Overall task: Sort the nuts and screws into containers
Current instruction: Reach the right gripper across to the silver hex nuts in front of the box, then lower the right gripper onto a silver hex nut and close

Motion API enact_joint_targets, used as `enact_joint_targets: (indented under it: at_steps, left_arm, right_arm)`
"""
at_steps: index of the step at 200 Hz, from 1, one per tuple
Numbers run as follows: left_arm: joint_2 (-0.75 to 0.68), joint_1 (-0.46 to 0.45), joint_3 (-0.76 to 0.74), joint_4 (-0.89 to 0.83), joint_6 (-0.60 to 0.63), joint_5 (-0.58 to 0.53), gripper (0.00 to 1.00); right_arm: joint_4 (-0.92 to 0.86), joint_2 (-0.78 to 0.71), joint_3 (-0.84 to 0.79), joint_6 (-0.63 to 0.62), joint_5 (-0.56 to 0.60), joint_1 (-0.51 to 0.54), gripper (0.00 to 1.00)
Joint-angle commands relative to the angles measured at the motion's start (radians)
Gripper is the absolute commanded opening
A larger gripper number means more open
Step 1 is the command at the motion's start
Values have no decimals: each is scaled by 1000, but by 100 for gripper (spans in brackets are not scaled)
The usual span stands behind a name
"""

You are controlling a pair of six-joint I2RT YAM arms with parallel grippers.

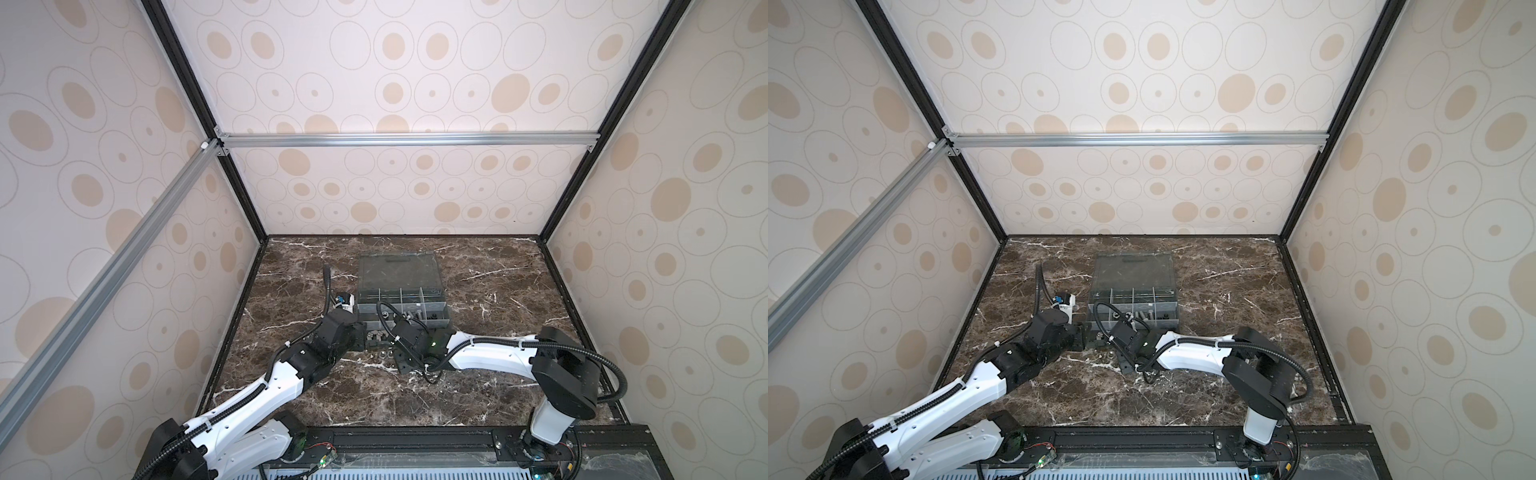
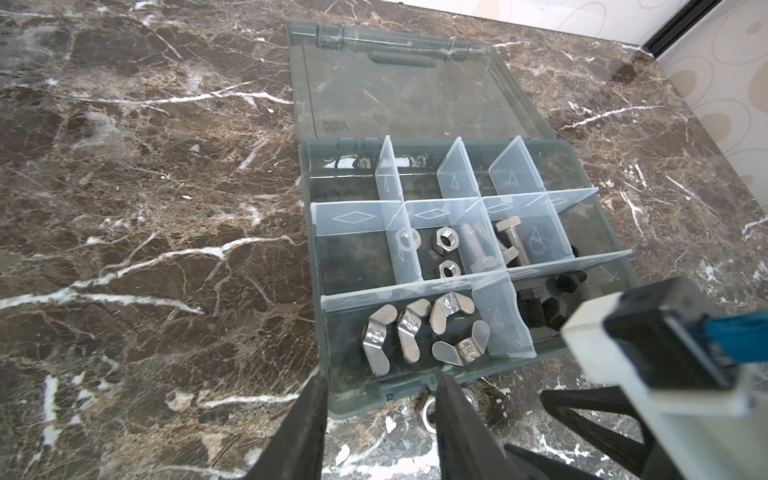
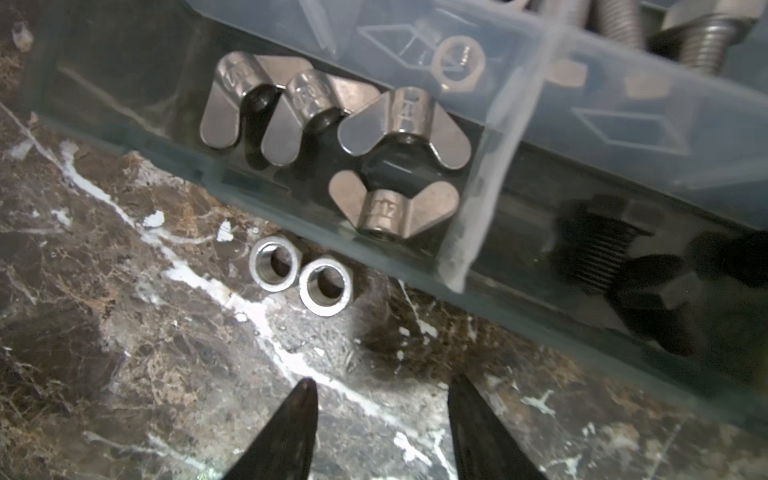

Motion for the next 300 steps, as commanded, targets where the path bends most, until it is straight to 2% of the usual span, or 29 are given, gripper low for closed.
enact_joint_targets:
  at_steps: [1,62,133,229,300]
  left_arm:
    - [-29,14,-4,-17,-26,-17,43]
    - [-45,19,-21,-19,-37,-3,43]
    - [-34,22,-16,-13,-35,9,43]
    - [-47,24,-16,-23,-40,10,43]
    - [-59,23,-16,-35,-42,1,43]
  right_arm:
    - [5,36,41,-35,-21,14,54]
    - [6,103,80,-47,-32,17,54]
    - [-20,177,137,-20,23,17,53]
    - [-21,223,158,18,61,29,28]
    - [8,139,65,11,48,80,24]
